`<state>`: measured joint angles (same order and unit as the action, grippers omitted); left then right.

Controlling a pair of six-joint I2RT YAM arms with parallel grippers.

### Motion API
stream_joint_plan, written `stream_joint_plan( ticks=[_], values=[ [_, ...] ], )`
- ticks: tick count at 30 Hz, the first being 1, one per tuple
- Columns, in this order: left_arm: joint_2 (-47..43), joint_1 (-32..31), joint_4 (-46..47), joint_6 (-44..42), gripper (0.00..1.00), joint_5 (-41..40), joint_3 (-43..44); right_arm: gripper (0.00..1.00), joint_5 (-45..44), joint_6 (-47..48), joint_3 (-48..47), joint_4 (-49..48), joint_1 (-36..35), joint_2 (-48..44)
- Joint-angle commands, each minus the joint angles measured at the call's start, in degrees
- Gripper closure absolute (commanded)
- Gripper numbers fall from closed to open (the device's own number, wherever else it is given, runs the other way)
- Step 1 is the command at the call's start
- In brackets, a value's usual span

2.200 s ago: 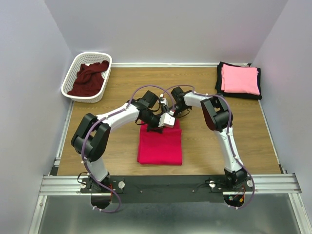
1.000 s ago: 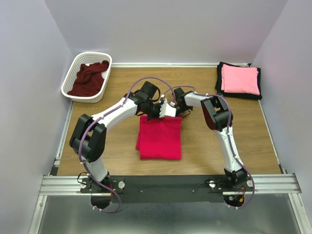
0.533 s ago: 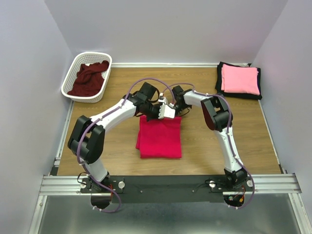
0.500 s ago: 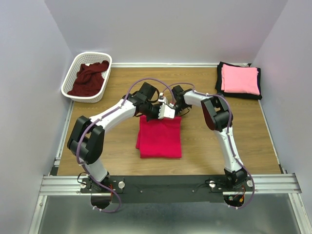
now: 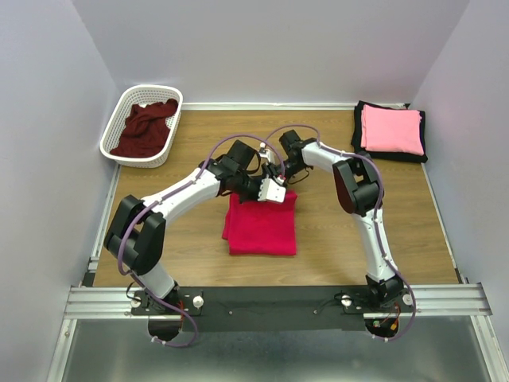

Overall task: Fold and stack the t-shirts
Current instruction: Fold the tshirt

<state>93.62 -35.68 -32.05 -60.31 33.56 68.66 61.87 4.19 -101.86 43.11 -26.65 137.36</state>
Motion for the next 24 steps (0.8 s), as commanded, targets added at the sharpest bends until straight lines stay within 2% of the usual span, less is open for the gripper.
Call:
stream_joint_plan(
  ticks=[1,13,17,24],
  values=[
    [-2.83,-1.06,0.68,-1.12,1.00,1.68,-1.34,0.62,-2.10,1.18,-3.07,-0.57,0.02,-2.62],
    [-3.71,-1.58,1.73,-1.91,1.00,-0.25,-1.69,0.65,-2.09,1.09,-10.90,-0.75,2.05,1.77],
    [-3.27,-1.50,3.57,-1.21,1.00,-1.48,-1.87,0.68,-2.98,1.26,-11.51,-0.93,2.13,4.14],
    [-2.22,-0.97,8.41,-1.21,1.00,-2.27,-4.06,0.82,-4.39,3.90,-6.77,-2.68,2.13,6.43]
  ],
)
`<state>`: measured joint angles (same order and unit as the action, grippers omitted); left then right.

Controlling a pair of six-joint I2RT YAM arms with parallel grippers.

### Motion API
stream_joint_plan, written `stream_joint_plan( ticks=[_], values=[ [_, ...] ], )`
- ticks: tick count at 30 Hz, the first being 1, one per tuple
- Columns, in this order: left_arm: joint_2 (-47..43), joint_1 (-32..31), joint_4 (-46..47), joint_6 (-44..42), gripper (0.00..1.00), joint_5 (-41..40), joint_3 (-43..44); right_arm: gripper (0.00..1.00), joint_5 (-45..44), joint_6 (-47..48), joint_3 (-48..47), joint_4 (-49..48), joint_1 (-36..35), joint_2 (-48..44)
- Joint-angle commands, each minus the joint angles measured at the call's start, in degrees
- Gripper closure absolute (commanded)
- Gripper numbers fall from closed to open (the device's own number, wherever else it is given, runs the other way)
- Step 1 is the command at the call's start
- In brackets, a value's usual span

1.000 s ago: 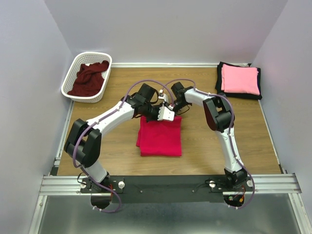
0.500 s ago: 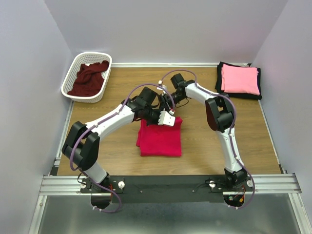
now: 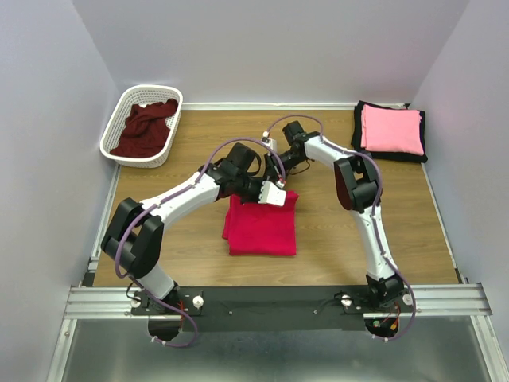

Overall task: Fold and stack the t-shirts
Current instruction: Fold the tshirt

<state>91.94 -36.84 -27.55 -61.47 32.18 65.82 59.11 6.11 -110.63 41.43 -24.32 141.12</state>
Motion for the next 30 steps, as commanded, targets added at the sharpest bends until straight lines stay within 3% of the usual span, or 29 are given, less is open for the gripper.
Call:
stream_joint_plan(
  ticks=[1,26,29,30],
  values=[
    [0.16,0.45,4.34,0.47,1.00,-0.63,-1.22,0.82,-1.54,2.15,2.78,-1.00,-0.21,3.19],
    [8.25,5.02,11.12,-0.67,0.98,-1.07,2.29,0.88,1.97,3.38,5.87,-0.82,-0.29,4.16],
    [9.04,5.02,12.17,-0.14,0.91,-2.12,1.42,0.87,-0.57,3.12,4.37,-0.82,-0.21,3.55],
    [9.05,5.02,13.13,0.04,0.81,-2.39,0.81,0.86,-1.62,3.03,3.06,-0.82,-0.03,3.11]
  ],
)
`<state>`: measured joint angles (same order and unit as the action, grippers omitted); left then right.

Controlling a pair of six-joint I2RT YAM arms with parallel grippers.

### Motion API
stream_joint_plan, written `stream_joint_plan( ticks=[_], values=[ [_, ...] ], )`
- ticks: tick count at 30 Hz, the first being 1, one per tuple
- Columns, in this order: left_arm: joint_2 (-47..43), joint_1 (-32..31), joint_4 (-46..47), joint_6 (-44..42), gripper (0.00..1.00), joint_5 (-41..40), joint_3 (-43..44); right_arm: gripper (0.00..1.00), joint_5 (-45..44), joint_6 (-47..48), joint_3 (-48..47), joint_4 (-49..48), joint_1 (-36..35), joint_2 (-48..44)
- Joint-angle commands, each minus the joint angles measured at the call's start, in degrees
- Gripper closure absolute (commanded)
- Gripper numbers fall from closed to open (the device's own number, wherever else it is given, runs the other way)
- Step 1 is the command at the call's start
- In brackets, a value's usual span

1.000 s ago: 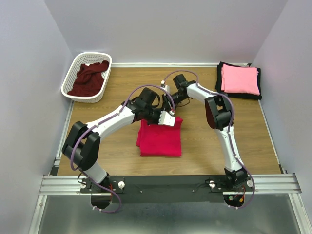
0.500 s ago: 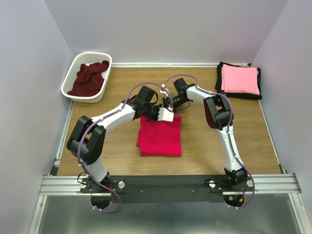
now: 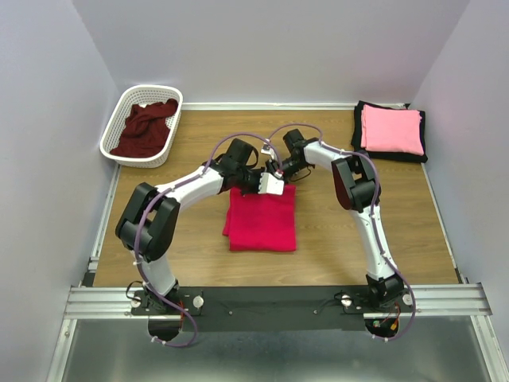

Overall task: Fold and stack the t-shirts
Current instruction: Fold the tshirt

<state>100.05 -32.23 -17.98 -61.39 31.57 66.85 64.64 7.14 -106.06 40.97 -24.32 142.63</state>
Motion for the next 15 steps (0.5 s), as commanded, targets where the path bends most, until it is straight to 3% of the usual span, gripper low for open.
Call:
stream_joint_plan(
  ticks=[1,2,4,5,6,9,12,15],
  values=[
    [0.94,0.50,4.09,0.12,0.75,-2.21,-0.49,0.85,-8.38,2.00,-2.21,-0.37,-0.03,1.43],
    [0.59,0.59,4.26,0.39,0.67,-2.48,-0.67,0.82,-10.65,2.09,-3.09,-0.37,-0.03,1.25],
    [-0.82,0.68,4.35,1.26,0.61,-2.13,-0.32,0.77,-14.27,2.09,-5.90,-0.37,0.32,0.55],
    [-1.43,0.68,4.09,1.62,0.58,-1.17,-0.06,0.72,-15.24,2.01,-6.87,-0.37,0.41,0.46],
    [-2.31,0.68,2.70,2.66,0.46,-0.29,0.82,0.62,-16.20,1.92,-7.92,-0.37,0.67,0.11],
    [-6.44,0.76,1.46,7.05,0.34,2.95,2.49,0.49,-20.25,1.04,-13.63,-0.37,1.20,0.11],
    [-11.09,1.98,1.02,14.17,0.32,5.77,3.73,0.31,-23.68,0.69,-19.87,-0.28,1.81,-0.07],
    [-13.56,4.18,1.80,23.39,0.32,10.32,2.24,0.19,-27.37,0.69,-25.57,-0.19,2.34,-1.03]
  ],
)
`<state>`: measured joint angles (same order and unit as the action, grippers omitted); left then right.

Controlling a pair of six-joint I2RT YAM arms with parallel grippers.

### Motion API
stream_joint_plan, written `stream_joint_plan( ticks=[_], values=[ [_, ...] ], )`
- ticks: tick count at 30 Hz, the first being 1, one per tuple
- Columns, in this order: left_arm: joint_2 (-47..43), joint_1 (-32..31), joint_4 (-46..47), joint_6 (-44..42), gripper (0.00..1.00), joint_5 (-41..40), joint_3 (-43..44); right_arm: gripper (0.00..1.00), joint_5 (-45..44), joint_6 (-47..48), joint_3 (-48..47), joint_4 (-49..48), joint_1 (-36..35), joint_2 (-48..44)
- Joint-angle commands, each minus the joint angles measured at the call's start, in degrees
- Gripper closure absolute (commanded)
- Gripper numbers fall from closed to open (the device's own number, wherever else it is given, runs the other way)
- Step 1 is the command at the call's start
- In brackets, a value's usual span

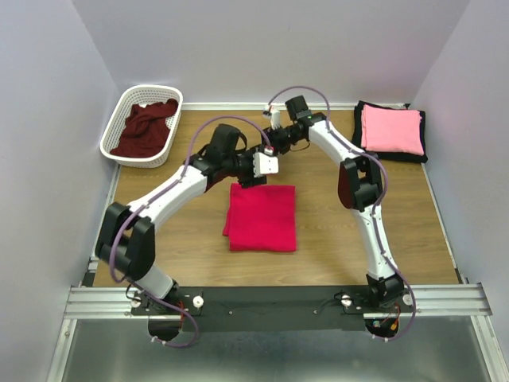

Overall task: Fold and stack the t-shirts
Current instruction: Fold the tshirt

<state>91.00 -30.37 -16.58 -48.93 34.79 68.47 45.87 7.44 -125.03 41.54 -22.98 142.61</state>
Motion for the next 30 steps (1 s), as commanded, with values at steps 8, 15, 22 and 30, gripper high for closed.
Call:
stream_joint_plan(
  ticks=[8,15,22,30],
  values=[
    [-10.58,9.63,19.88,44.27,0.10,23.31,-16.50,0.00,3.65,-4.61,10.03,-0.84,3.38,-19.80],
    [-9.88,10.42,47.15,75.11,0.09,28.15,-27.51,0.00,21.19,-16.81,34.83,-7.40,0.93,-29.14],
    [0.32,13.23,51.99,81.09,0.08,29.99,-24.96,0.00,21.11,-24.67,37.14,-15.78,0.57,-23.00],
    [16.12,15.86,64.71,92.68,0.08,31.40,-21.53,0.00,16.72,-25.46,35.91,-18.07,2.76,-13.51]
  ],
)
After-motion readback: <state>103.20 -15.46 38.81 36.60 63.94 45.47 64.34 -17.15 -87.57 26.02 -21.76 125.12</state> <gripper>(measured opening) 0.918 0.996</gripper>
